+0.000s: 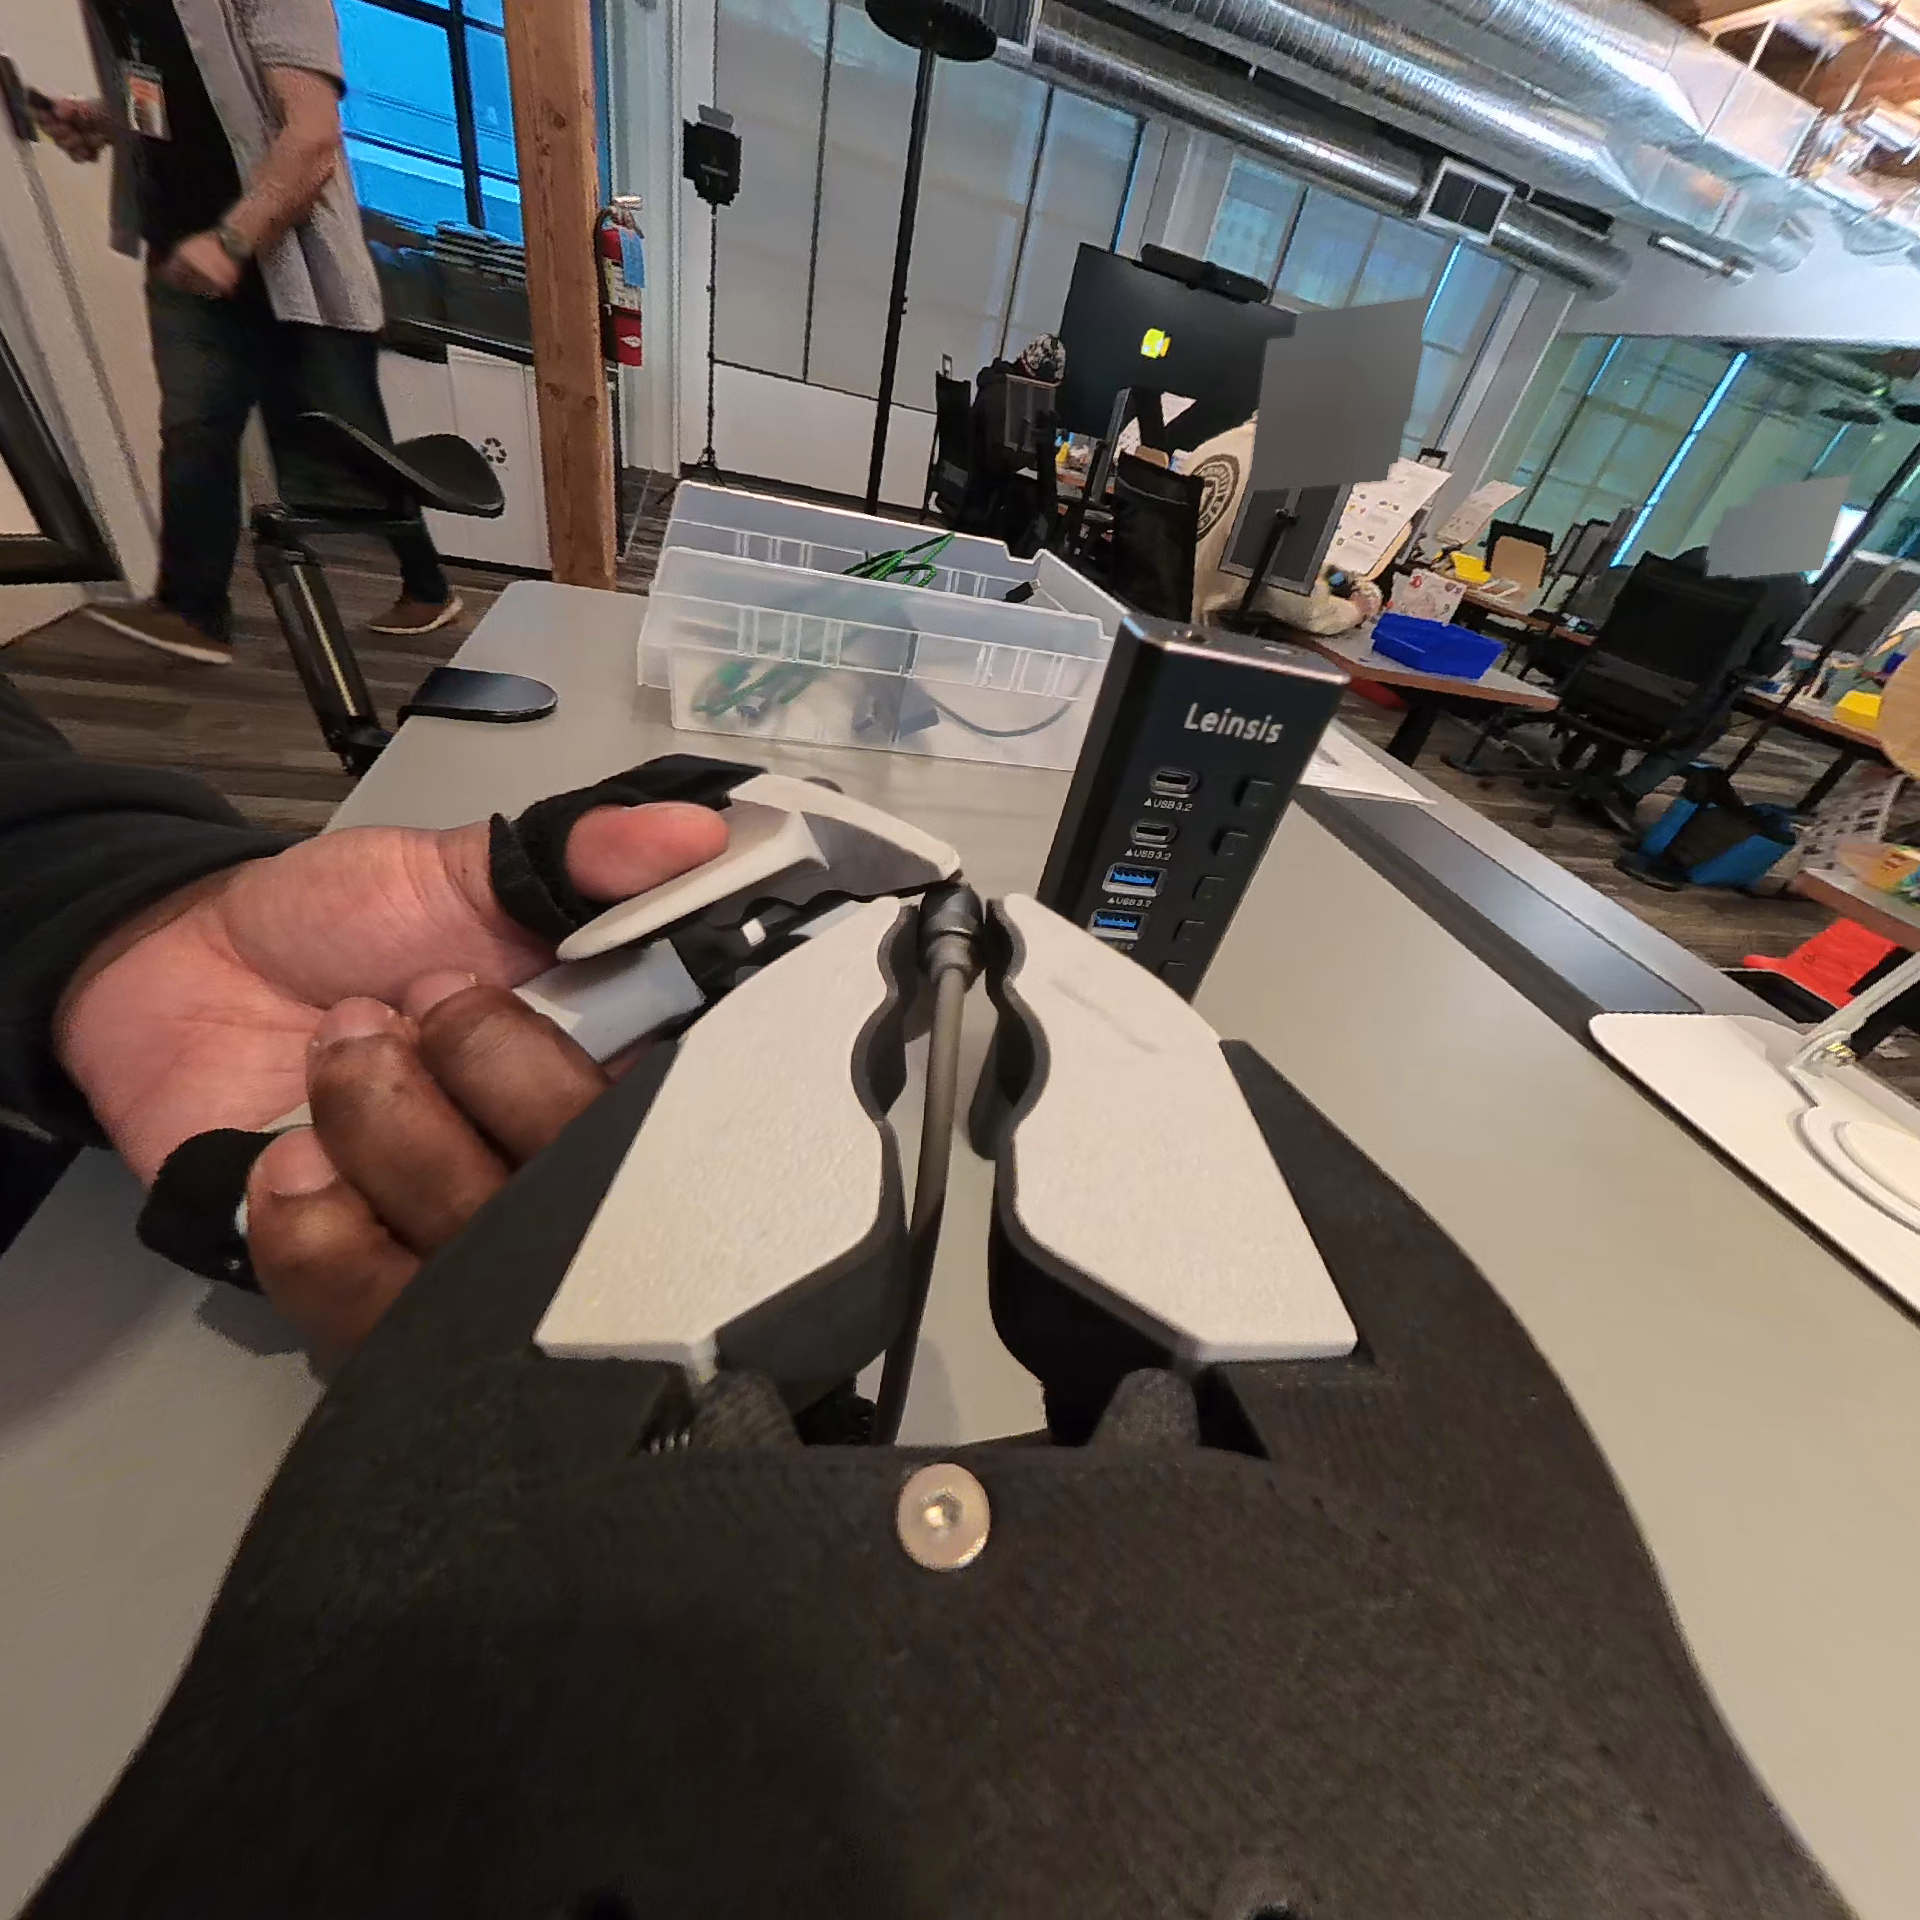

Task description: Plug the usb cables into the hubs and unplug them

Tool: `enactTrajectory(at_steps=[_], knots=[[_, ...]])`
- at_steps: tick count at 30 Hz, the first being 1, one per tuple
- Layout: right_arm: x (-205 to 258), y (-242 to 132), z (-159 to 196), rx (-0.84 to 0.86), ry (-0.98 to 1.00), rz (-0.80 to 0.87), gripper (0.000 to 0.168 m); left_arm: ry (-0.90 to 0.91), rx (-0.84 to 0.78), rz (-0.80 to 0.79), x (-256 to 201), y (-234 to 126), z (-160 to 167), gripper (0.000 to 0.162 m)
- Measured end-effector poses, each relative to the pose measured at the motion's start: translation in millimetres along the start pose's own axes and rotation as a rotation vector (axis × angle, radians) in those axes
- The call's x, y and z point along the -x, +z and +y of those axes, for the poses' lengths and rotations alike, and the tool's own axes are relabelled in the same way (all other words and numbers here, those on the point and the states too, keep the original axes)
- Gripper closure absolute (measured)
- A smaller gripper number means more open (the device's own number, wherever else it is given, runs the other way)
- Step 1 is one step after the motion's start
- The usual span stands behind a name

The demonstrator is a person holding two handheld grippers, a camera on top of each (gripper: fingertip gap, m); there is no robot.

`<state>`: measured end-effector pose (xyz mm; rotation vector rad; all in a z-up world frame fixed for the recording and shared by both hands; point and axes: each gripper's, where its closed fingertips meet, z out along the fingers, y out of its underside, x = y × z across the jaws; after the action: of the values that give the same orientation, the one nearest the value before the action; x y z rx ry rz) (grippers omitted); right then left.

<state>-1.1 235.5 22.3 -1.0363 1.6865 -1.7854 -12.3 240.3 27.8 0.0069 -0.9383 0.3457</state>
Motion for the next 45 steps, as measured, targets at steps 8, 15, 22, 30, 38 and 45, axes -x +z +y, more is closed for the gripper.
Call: enactTrajectory(at_steps=[8, 15, 22, 30, 38, 45], knots=[[0, -3, -3, -0.014, 0.104, -0.055, 0.157, 0.189, 0.146, -0.082, -7, -4, -1, 0.142], [-16, -8, -5, -0.049, 0.214, -0.060, 0.157, 0.880, 0.372, -0.327, -21, -36, -57, 0.098], [-22, 0, 0, -0.034, 0.196, -0.067, 0.158, 1.083, 0.700, -0.194, 12, -32, -96, 0.076], [-39, 10, 5, -0.007, 0.049, -0.026, 0.158, 1.013, 0.900, 0.010, 31, -10, -81, 0.069], [-47, 23, 2, -0.008, -0.048, -0.022, 0.158, 1.007, 0.939, 0.047, 39, 1, -70, 0.070], [-51, 30, -2, -0.020, -0.079, -0.034, 0.158, 1.028, 0.940, 0.101, 34, 0, -65, 0.101]])
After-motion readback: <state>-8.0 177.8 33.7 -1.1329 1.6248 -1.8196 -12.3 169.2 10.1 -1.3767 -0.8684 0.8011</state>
